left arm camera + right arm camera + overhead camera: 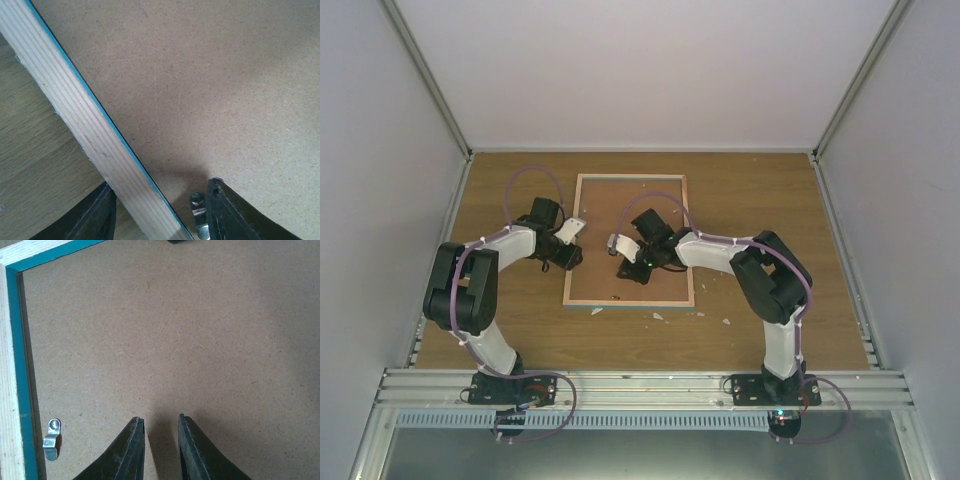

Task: Put the photo into the frame
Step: Install the photo frame at the center of the board.

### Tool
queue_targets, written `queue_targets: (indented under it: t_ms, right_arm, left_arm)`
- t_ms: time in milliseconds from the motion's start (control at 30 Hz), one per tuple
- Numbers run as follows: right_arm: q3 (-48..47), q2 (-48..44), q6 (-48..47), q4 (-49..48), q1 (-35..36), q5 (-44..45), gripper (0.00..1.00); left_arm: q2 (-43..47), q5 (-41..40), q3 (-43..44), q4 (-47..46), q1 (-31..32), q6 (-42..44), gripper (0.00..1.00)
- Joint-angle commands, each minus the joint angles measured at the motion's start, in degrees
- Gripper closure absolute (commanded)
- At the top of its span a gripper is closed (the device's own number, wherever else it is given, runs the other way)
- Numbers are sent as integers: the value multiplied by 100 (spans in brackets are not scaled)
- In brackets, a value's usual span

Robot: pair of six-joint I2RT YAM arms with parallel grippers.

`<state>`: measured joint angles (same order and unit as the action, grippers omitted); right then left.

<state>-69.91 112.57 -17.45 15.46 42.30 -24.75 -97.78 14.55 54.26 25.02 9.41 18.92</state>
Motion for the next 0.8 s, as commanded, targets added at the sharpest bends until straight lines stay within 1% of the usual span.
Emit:
queue_targets:
  t_ms: [0, 67, 133, 233, 367, 533, 767]
  right_arm:
    - [-78, 106, 28, 22, -58, -127, 79]
    - [-76, 102, 23, 19, -70, -132, 79]
    - [-75, 104, 23, 23, -89, -137, 79]
    - [-68, 80, 15, 19, -103, -136, 79]
    - [-59, 63, 6, 13, -109, -151, 80]
    - [-49, 63, -3, 11, -114, -148, 80]
    - [-49, 27, -4, 9, -115, -157, 80]
  left_arm:
    - [-57, -603, -158, -92, -9, 292, 53]
    - [-37, -604, -161, -93, -13, 347, 58]
    - [-52, -594, -122, -50, -11, 409, 59]
    - [-83, -279, 8, 129, -17, 579, 51]
    - [-106, 78, 342, 542, -10, 729, 45]
    - [6, 3, 552, 661, -18, 842, 46]
    - [-56, -79, 606, 794, -13, 1099, 47]
